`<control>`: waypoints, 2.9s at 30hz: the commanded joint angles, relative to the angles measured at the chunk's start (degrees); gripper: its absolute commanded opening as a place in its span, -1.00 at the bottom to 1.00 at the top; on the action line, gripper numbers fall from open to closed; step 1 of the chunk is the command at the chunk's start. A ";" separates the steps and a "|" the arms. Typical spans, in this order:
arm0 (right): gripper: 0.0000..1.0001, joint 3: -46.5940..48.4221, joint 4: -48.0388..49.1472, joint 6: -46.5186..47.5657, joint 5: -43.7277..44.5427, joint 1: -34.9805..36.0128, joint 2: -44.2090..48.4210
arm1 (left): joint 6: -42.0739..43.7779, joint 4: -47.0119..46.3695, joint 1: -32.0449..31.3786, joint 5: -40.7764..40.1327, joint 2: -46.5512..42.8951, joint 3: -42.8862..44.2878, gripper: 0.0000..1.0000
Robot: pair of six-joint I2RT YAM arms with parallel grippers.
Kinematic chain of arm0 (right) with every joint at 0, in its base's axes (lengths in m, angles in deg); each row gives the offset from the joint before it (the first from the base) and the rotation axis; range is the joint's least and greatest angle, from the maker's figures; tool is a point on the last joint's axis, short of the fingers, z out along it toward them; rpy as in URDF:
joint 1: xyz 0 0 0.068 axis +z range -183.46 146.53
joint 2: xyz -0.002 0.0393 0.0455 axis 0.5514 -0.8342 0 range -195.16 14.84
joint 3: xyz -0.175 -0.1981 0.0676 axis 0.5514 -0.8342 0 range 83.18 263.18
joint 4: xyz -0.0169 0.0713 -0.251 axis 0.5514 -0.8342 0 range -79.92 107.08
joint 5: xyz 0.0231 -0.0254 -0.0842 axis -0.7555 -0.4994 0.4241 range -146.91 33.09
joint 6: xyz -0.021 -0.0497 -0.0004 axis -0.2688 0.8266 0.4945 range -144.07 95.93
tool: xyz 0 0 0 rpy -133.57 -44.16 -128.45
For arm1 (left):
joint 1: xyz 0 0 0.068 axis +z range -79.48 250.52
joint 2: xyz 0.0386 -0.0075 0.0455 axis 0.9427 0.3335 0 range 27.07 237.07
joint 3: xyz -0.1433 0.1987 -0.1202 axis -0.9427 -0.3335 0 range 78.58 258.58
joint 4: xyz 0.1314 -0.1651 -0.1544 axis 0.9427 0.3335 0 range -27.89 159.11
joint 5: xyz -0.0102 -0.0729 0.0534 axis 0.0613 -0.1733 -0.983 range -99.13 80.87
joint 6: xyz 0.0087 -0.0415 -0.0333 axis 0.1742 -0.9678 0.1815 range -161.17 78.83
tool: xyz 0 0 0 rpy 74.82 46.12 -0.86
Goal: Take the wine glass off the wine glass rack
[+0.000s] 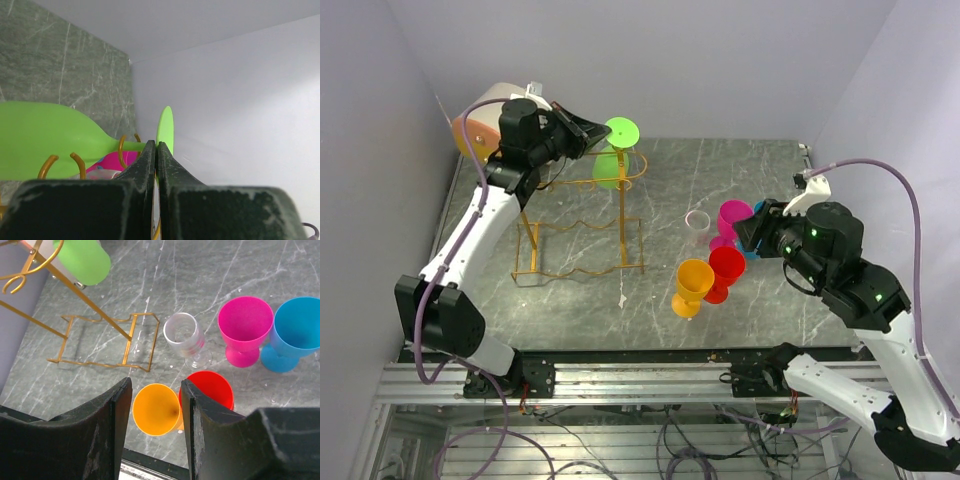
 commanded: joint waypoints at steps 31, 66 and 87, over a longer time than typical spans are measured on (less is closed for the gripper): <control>-0.13 -0.69 4.84 0.48 -5.22 -0.29 0.31 | -6.84 -16.97 0.30 -5.64 -4.24 3.52 -0.86; 0.20 -1.48 87.09 -22.42 -65.82 -0.27 -23.17 | -25.24 -23.83 0.32 2.75 -48.82 -16.95 -0.86; 0.12 5.68 119.60 -47.82 -71.46 -0.10 -38.41 | -27.01 -24.19 0.30 2.42 -51.01 -20.99 -0.86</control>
